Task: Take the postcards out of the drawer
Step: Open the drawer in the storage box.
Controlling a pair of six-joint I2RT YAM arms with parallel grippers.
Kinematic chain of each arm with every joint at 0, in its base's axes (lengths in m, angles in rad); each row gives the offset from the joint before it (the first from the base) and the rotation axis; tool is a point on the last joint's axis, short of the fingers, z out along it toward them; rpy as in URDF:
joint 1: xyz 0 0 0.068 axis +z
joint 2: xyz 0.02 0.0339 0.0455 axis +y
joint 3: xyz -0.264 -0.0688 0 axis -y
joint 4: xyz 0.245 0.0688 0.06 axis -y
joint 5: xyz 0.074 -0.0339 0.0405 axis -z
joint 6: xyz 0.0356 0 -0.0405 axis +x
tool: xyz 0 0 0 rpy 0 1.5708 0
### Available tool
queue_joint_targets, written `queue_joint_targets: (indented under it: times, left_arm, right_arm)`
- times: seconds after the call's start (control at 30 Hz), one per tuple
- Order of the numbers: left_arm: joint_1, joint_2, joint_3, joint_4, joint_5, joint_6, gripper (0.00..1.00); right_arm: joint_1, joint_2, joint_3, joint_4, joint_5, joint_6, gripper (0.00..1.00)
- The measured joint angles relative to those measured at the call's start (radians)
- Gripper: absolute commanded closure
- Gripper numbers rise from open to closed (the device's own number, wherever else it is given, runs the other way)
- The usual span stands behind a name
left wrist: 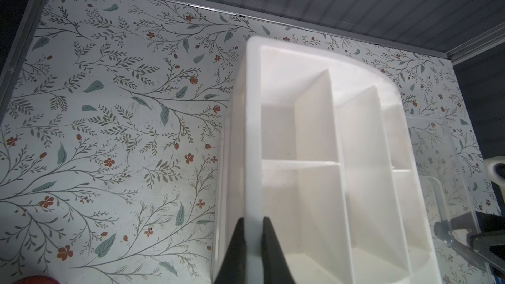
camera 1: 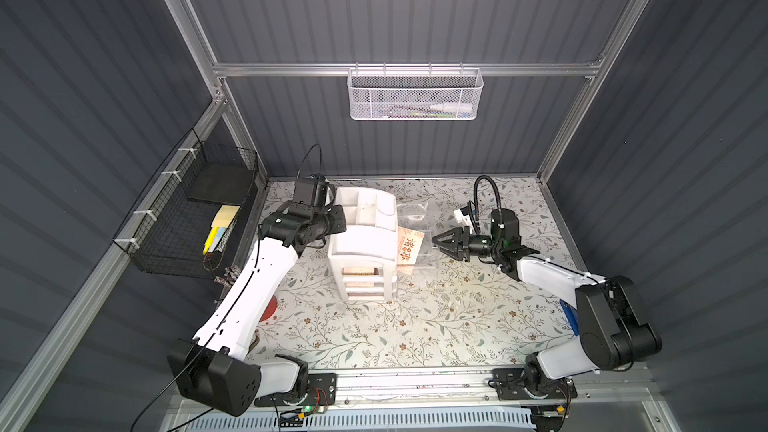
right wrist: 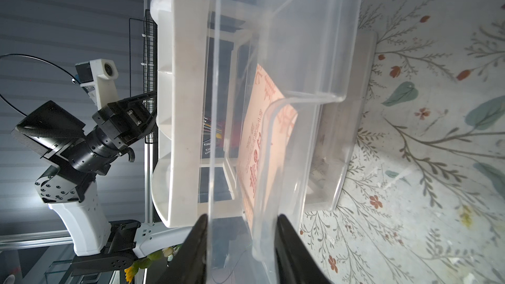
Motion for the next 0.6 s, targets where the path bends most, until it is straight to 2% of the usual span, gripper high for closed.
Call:
queue_joint_targets:
  times: [0.1, 0.27, 0.4, 0.6]
  left_arm:
    - [0.0, -0.008, -0.006, 0.002, -0.001, -0.006, 1.0]
    - [0.0, -0.037, -0.032, 0.008, -0.005, -0.027, 1.0]
    - [0.0, -0.053, -0.045, 0.011, -0.005, -0.042, 1.0]
    - [0.001, -0.071, -0.071, 0.031, 0.002, -0.057, 1.0]
  right_arm:
    - [0.0, 0.001, 0.0, 0.002, 0.0, 0.001, 0.6]
    - [0.0, 0.0, 0.002, -0.015, 0.002, -0.012, 0.49]
    - [0.0, -0.006, 0.027, -0.094, 0.019, -0.052, 0.41]
    - [0.0, -0.05, 0.085, -0.232, 0.061, -0.122, 0.37]
